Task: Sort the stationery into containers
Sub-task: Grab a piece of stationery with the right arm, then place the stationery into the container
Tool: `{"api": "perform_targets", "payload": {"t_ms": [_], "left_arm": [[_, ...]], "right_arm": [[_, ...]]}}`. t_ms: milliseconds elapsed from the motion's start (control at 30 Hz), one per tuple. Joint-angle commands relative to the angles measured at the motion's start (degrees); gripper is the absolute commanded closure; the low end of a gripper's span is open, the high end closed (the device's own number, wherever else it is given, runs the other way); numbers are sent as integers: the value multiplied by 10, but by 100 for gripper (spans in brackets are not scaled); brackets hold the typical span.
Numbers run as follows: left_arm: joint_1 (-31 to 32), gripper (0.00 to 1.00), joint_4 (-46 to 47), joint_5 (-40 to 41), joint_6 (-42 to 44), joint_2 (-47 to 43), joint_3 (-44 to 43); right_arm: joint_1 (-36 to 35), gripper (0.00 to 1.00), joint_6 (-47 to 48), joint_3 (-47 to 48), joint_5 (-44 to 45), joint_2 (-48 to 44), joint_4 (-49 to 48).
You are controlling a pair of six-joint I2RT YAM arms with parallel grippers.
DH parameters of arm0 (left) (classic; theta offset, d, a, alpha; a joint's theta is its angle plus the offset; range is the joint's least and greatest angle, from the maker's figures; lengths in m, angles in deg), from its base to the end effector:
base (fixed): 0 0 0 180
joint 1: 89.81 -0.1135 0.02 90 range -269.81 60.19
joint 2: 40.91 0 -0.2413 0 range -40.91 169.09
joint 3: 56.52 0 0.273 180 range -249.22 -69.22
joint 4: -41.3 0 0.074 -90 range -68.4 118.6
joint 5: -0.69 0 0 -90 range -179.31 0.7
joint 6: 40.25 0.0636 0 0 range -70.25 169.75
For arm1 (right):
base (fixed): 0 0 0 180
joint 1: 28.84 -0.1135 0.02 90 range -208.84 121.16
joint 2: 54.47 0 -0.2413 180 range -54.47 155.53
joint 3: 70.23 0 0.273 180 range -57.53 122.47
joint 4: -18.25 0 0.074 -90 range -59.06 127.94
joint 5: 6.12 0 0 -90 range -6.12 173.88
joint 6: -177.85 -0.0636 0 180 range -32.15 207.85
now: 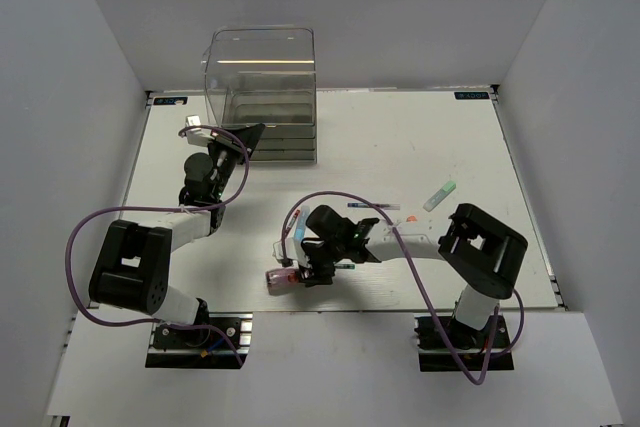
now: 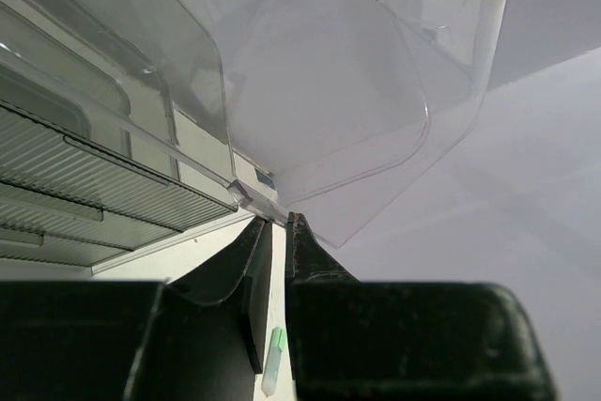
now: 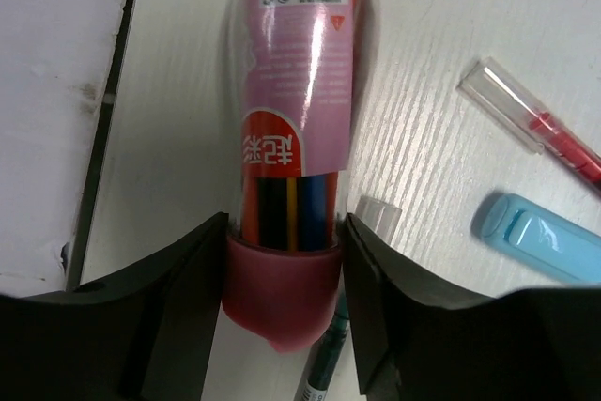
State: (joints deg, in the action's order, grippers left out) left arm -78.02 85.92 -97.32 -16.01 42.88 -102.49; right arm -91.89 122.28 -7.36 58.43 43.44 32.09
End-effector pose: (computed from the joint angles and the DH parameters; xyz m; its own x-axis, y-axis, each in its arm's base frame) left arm 0.3365 -0.0793 0.2022 -0.2604 -0.8680 -0.4227 0.2444 0.3643 -0.8986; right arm 0.1402 0.3361 0.0968 0.2459 -0.6428 -0.7255 -0.9626 -0.2499 -0.1048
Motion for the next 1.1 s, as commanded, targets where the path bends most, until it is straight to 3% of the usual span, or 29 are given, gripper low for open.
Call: {"api": "perform_targets", "payload": {"t_ms": [0, 133, 167, 267, 433, 567, 833, 1067], "left_arm": [[-3, 100, 23, -1, 16, -32, -26], [-3, 100, 23, -1, 16, -27, -26], [-3, 100, 23, -1, 16, -27, -26], [-3, 100, 23, -1, 16, -27, -26], [-3, 100, 23, -1, 16, -21, -31], [-3, 100, 23, -1, 16, -21, -36], [-3, 100, 28, 5, 16, -16, -42], [-3, 100, 33, 5, 16, -16, -42]], "right_arm": [[-6, 48, -5, 15, 18, 11, -26], [-3, 74, 0, 16, 18, 10, -21], [-3, 85, 6, 16, 15, 5, -16], [0, 100, 18, 29, -4, -11, 10], [3, 100, 36, 48, -9, -72, 23], [12, 100, 49, 69, 36, -92, 11], [69, 100, 95, 81, 177, -81, -94], [138, 100, 164, 162, 242, -11, -148]]}}
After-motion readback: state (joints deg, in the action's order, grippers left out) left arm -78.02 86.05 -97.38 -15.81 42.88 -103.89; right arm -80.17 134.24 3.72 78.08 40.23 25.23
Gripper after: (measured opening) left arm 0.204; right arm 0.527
